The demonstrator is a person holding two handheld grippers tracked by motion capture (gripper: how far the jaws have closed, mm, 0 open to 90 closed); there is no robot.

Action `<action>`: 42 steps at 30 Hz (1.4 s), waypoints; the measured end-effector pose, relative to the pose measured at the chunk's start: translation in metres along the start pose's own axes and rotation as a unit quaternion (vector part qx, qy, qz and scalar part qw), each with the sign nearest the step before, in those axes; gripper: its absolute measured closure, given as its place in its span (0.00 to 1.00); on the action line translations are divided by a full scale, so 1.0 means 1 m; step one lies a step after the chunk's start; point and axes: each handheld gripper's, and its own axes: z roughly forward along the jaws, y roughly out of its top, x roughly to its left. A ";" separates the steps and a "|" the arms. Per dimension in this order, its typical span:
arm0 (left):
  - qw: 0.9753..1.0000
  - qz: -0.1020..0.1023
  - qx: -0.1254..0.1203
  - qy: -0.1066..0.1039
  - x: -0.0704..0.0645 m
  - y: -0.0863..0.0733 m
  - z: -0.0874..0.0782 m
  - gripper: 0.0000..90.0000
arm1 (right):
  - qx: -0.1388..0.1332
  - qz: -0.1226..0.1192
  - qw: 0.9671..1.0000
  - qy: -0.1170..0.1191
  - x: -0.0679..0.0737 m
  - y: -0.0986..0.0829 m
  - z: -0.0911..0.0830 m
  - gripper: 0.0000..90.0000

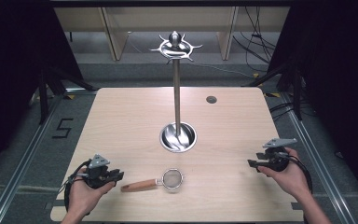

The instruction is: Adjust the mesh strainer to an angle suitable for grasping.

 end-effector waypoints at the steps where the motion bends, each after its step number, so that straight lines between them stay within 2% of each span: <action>1: 1.000 0.010 0.005 -0.011 -0.005 0.002 -0.001 0.91 | 0.011 0.008 1.000 0.007 0.001 0.001 -0.001 0.55; 2: 0.999 0.014 0.012 -0.030 -0.011 0.003 0.000 0.95 | 0.018 0.005 1.000 0.008 0.000 0.001 -0.002 0.55; 3: 0.999 0.014 0.012 -0.030 -0.011 0.003 0.000 0.96 | 0.028 0.018 0.999 0.013 0.003 0.000 -0.003 0.55; 4: 0.996 0.042 0.051 -0.059 -0.017 0.004 0.000 0.96 | 0.028 0.018 0.999 0.013 0.003 0.000 -0.003 0.55; 5: 0.989 0.075 0.088 -0.095 -0.021 0.005 0.002 0.96 | 0.017 0.005 1.000 0.020 0.000 0.000 -0.001 0.56; 6: 0.983 0.090 0.119 -0.104 -0.027 0.002 0.007 0.99 | 0.009 -0.001 1.000 0.025 -0.002 -0.001 -0.001 0.56; 7: 0.983 0.090 0.119 -0.104 -0.027 0.002 0.007 0.99 | -0.003 -0.002 1.000 0.026 -0.002 -0.002 0.002 0.56; 8: 0.980 0.093 0.142 -0.101 -0.030 0.001 0.012 0.99 | 0.002 0.009 1.000 0.029 0.000 -0.002 0.001 0.56; 10: 0.978 0.084 0.170 -0.090 -0.033 0.002 0.021 0.99 | 0.012 0.003 1.000 0.026 0.000 -0.001 -0.002 0.56; 11: 0.978 0.079 0.172 -0.086 -0.034 0.003 0.023 0.99 | 0.010 0.002 1.000 0.026 0.001 -0.001 -0.002 0.56; 12: 0.978 0.076 0.176 -0.084 -0.034 0.005 0.025 0.99 | 0.009 0.001 1.000 0.026 0.001 -0.001 -0.002 0.56; 13: 0.976 0.079 0.184 -0.080 -0.034 0.007 0.027 0.99 | 0.009 0.002 1.000 0.027 0.001 0.000 -0.002 0.56; 14: 0.976 0.077 0.190 -0.072 -0.035 0.008 0.029 0.99 | 0.012 0.014 0.999 0.031 0.002 0.000 -0.002 0.56; 16: 0.973 0.083 0.207 -0.059 -0.035 0.009 0.034 0.99 | 0.006 0.002 0.999 0.031 0.000 0.000 0.001 0.56; 17: 0.974 0.076 0.206 -0.053 -0.036 0.008 0.037 0.99 | 0.010 0.007 0.999 0.032 0.001 0.000 0.001 0.56; 18: 0.971 0.081 0.218 -0.062 -0.034 0.010 0.037 0.99 | 0.002 0.016 0.999 0.039 0.002 0.000 0.002 0.56; 19: 0.971 0.081 0.218 -0.062 -0.034 0.010 0.037 0.99 | 0.002 0.016 0.999 0.039 0.002 0.000 0.002 0.56; 20: 0.972 0.075 0.215 -0.055 -0.033 0.011 0.039 0.99 | -0.001 0.007 0.999 0.032 0.002 -0.001 0.003 0.56; 21: 0.972 0.076 0.217 -0.049 -0.033 0.013 0.039 0.99 | 0.006 0.014 0.999 0.038 0.003 0.000 0.000 0.56; 22: 0.971 0.074 0.220 -0.049 -0.031 0.015 0.040 0.99 | -0.001 0.001 0.999 0.037 0.001 0.000 0.001 0.56; 23: 0.971 0.074 0.222 -0.047 -0.029 0.016 0.042 0.99 | 0.001 0.001 0.999 0.033 0.001 0.000 0.001 0.56; 24: 0.970 0.075 0.229 -0.033 -0.025 0.021 0.044 0.99 | -0.005 -0.003 0.999 0.035 0.001 -0.001 0.004 0.56; 25: 0.970 0.077 0.230 -0.024 -0.021 0.024 0.046 0.99 | -0.003 0.014 0.999 0.038 0.003 -0.001 0.004 0.56; 26: 0.969 0.068 0.237 -0.019 -0.018 0.027 0.047 0.99 | 0.002 0.011 0.999 0.038 0.003 -0.001 0.004 0.56; 27: 0.969 0.068 0.237 -0.019 -0.018 0.027 0.047 0.99 | 0.017 0.012 0.999 0.041 0.003 0.000 0.002 0.56; 28: 0.969 0.070 0.238 -0.006 -0.009 0.034 0.051 0.99 | 0.016 0.012 0.999 0.042 0.003 0.000 0.002 0.56; 29: 0.970 0.062 0.236 0.000 -0.006 0.036 0.054 0.99 | 0.016 0.011 0.999 0.042 0.003 0.000 0.003 0.56; 30: 0.968 0.063 0.244 0.003 -0.002 0.041 0.056 0.99 | 0.010 -0.002 0.999 0.039 0.001 -0.001 0.004 0.56; 31: 0.969 0.062 0.240 0.009 0.000 0.044 0.059 0.99 | 0.015 0.010 0.999 0.042 0.002 -0.001 0.003 0.56; 33: 0.969 0.055 0.240 0.015 0.001 0.047 0.061 0.99 | 0.013 0.004 0.999 0.042 0.001 -0.001 0.004 0.56; 34: 0.969 0.054 0.241 0.014 0.002 0.055 0.068 0.99 | 0.010 -0.002 0.999 0.042 0.000 -0.001 0.005 0.56; 35: 0.970 0.055 0.236 0.015 0.002 0.058 0.071 0.99 | 0.004 -0.015 0.999 0.039 -0.002 -0.002 0.006 0.56; 36: 0.971 0.045 0.235 0.017 0.001 0.062 0.074 0.99 | 0.008 -0.003 0.999 0.042 0.000 -0.001 0.004 0.55; 37: 0.968 0.030 0.248 0.021 -0.001 0.066 0.076 0.99 | 0.010 0.002 0.999 0.042 0.000 -0.001 0.004 0.55; 38: 0.969 0.028 0.246 0.024 0.000 0.070 0.080 0.99 | 0.006 0.010 0.999 0.036 0.001 -0.002 0.004 0.55; 39: 0.971 0.016 0.237 0.026 0.000 0.073 0.084 0.99 | 0.009 0.010 0.999 0.037 0.001 -0.002 0.003 0.55; 40: 0.971 0.012 0.238 0.027 0.001 0.078 0.087 0.99 | 0.011 0.009 0.999 0.037 0.001 -0.002 0.003 0.55; 41: 0.972 0.013 0.234 0.026 0.003 0.082 0.090 0.99 | 0.013 0.009 0.999 0.037 0.001 -0.002 0.003 0.55; 42: 0.972 0.002 0.235 0.027 0.003 0.086 0.092 0.99 | 0.012 -0.001 0.999 0.035 -0.001 -0.002 0.003 0.55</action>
